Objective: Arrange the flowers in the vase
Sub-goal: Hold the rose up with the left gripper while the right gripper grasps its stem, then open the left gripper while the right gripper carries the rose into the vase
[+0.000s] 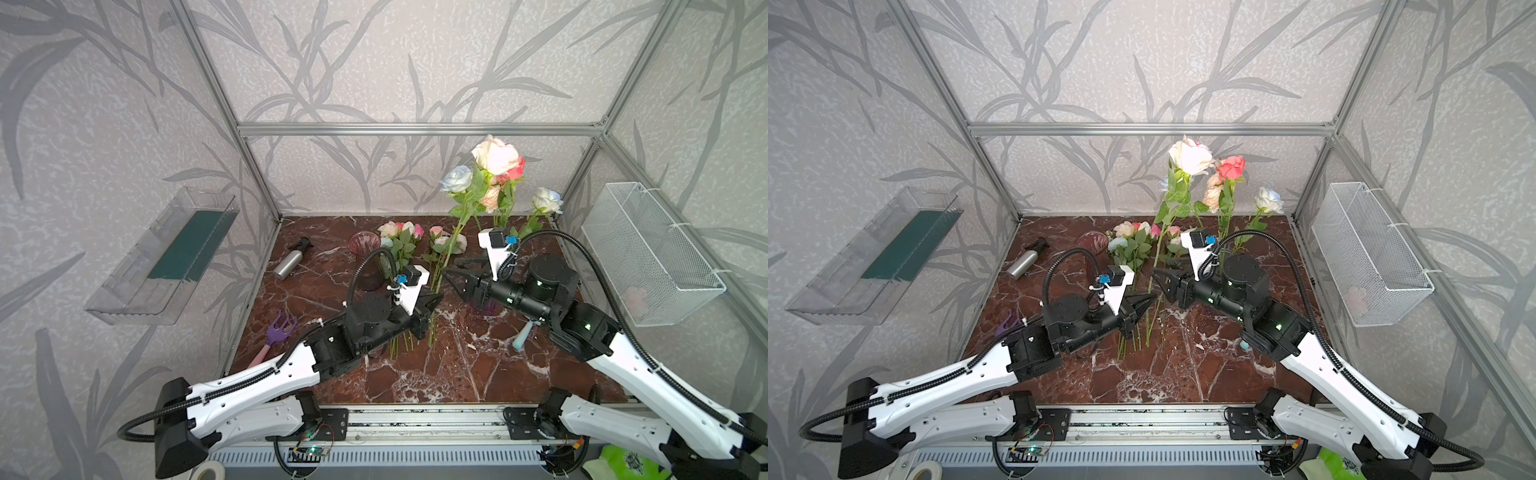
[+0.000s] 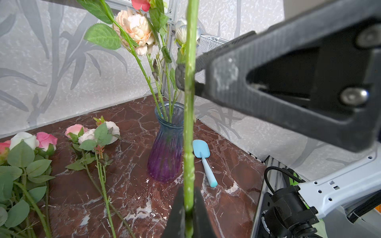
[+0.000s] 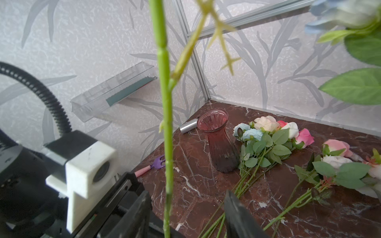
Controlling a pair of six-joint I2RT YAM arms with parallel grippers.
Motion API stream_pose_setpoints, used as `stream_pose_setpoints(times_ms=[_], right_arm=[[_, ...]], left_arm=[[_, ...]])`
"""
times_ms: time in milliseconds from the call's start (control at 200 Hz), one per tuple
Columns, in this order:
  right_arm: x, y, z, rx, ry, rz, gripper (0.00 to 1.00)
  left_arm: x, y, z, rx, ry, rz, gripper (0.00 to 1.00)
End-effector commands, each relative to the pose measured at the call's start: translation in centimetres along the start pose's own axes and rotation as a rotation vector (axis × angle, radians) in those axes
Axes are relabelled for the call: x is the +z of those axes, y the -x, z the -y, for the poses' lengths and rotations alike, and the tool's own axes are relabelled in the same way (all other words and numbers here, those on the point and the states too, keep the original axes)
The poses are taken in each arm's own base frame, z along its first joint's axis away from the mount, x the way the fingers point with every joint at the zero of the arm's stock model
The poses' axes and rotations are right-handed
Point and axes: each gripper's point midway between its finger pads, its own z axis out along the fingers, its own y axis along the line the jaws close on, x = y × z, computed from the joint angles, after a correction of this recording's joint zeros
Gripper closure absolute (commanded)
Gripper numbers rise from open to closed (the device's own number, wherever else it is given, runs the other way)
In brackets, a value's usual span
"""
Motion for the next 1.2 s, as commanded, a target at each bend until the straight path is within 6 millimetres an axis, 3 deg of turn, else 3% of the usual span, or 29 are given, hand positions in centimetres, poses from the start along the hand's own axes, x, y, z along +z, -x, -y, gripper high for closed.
stream_pose_setpoints(times_ms=[0,170,385,510,560,630,705,800,935,1090,1195], right_arm=[[-0.1,1.9,-0.5,0.026,0.016,0.086,0.61],[0.7,2.0,-1.3,0.032,0.063,0.073,0.63],[0.7,2.7,-1.8,0.044,0.087,0.090,0.89],[0.6,3.0,-1.9,0.042,0.090,0.100,0.93],[0.5,3.2,-2.0,0.037,0.092,0.106,0.93],[0.3,3.6,-1.8,0.024,0.073,0.120,0.94],[0.0,4.3,-1.4,-0.028,0.031,0.130,0.94],[-0.3,6.2,-0.4,-0.117,-0.067,0.165,0.94],[-2.4,10.6,1.5,-0.288,-0.255,0.221,0.94],[-6.1,15.5,5.5,-0.357,-0.458,0.311,0.94],[-8.0,17.4,8.8,-0.356,-0.585,0.355,0.94]], left_arm=[[0.0,0.4,0.3,0.003,-0.008,0.026,1.00],[0.1,0.1,0.4,0.019,-0.009,0.010,1.00],[0.2,-0.2,0.1,0.029,0.006,0.003,1.00],[0.2,-0.3,-0.1,0.029,0.021,0.001,1.00],[0.2,-0.3,-0.4,0.028,0.037,-0.002,0.89],[0.1,-0.4,-1.0,0.019,0.067,0.004,0.54],[-0.4,0.0,-1.9,0.011,0.115,0.029,0.22],[-1.6,0.3,-3.7,0.006,0.210,0.067,0.02],[-4.1,1.0,-5.6,0.001,0.309,0.123,0.01],[-6.4,1.1,-6.6,0.008,0.351,0.148,0.01],[-7.4,1.1,-7.3,0.012,0.385,0.156,0.01]])
